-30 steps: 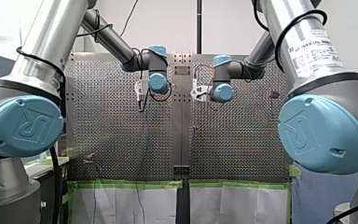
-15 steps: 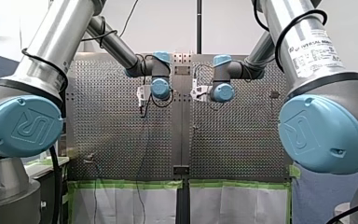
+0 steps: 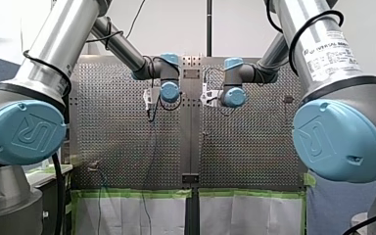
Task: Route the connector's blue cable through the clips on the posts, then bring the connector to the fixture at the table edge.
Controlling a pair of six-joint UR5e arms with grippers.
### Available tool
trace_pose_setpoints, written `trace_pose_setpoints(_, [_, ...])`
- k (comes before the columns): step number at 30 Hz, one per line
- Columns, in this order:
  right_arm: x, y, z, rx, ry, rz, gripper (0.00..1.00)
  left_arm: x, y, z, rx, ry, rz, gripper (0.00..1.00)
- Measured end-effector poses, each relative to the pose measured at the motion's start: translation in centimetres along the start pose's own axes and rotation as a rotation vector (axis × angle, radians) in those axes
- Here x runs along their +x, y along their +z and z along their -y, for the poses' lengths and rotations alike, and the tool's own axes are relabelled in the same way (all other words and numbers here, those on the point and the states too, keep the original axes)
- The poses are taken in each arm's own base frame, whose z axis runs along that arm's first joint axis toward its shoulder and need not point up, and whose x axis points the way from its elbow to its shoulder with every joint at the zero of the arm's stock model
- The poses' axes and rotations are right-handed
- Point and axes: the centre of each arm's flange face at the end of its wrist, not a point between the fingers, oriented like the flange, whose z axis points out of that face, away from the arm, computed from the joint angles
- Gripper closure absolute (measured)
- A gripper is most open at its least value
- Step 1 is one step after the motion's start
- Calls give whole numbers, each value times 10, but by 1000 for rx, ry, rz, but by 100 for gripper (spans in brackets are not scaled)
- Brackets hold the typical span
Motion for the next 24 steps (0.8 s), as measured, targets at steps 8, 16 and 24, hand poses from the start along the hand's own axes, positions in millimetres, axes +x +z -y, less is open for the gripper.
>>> trace_pose_setpoints(8, [0,0,0,0,-1,1,100,0,-1,2,2,1,2,0])
trace_pose_setpoints(16, [0,0,0,0,-2,0,100,0,-3,5,6,-3,4,85])
trace_pose_setpoints(24, [0,0,-1,-1,-2,0,100,0,-4,7,21,-8,3,100])
